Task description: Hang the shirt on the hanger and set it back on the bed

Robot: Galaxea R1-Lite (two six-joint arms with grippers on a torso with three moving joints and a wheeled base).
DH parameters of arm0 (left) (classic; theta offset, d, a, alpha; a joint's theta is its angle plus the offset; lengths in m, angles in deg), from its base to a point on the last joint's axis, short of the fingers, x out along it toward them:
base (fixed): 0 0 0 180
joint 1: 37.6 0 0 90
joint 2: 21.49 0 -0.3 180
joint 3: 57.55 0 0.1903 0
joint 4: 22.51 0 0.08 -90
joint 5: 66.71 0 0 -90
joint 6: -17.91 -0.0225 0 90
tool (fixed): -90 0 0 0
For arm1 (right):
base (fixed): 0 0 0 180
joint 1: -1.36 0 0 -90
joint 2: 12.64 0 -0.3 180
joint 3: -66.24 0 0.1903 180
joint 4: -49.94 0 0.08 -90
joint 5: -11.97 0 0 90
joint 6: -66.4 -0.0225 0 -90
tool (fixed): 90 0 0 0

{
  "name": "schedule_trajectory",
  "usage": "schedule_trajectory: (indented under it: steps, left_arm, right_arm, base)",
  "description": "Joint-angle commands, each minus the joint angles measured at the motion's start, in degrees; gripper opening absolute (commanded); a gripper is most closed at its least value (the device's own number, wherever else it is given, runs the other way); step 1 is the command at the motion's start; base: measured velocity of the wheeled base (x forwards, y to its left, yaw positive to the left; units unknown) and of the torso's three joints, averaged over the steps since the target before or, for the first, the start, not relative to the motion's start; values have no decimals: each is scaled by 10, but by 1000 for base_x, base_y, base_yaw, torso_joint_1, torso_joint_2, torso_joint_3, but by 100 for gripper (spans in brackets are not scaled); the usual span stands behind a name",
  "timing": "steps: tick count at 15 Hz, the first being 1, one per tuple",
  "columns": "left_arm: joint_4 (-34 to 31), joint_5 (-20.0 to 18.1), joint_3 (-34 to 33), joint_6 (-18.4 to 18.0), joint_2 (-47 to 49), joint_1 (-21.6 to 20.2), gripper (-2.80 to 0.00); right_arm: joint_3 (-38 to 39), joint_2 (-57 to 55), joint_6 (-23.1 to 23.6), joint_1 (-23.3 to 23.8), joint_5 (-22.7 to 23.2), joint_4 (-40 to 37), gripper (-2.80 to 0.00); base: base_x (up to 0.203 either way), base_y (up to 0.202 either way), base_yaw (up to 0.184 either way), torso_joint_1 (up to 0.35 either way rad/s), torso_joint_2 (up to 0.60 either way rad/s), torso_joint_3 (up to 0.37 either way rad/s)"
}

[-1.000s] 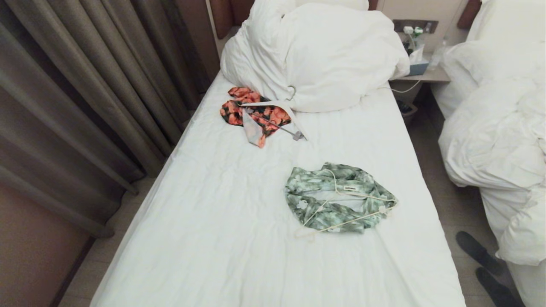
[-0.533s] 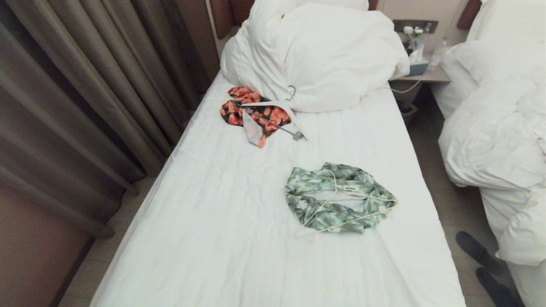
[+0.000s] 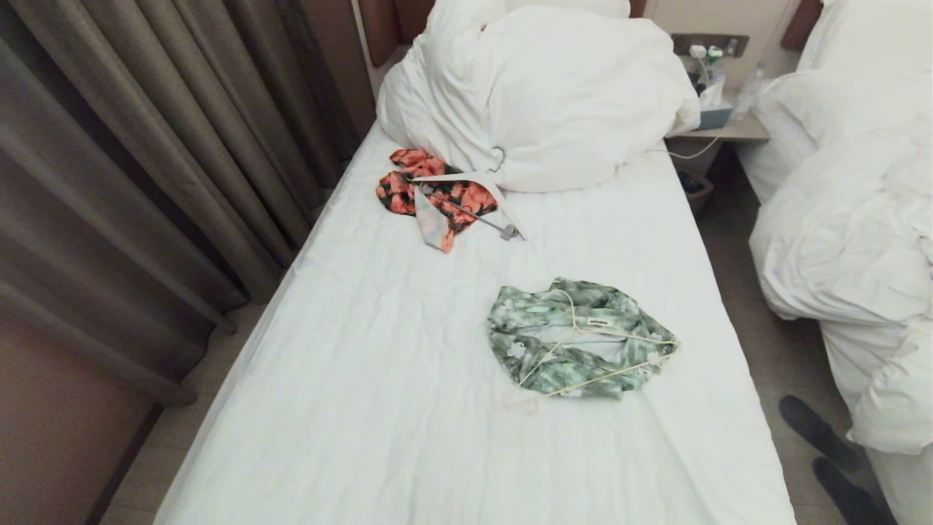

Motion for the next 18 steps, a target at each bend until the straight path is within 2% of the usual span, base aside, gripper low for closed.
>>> schedule_trajectory:
  steps: [1,7,18]
  left_arm:
    - [0,0,0,0,1,0,-280]
    - [0,0,0,0,1,0,-280]
    - [0,0,0,0,1,0,-280]
  right_arm:
    - [0,-1,0,0,0,-1,-280]
    - [0,-1,-24,0,-8,0,-280]
    - [1,-1,-25,0,-8,6,-280]
  base:
    - [0,0,0,0,0,0]
    - [0,0,0,0,0,0]
    - [0,0,0,0,0,0]
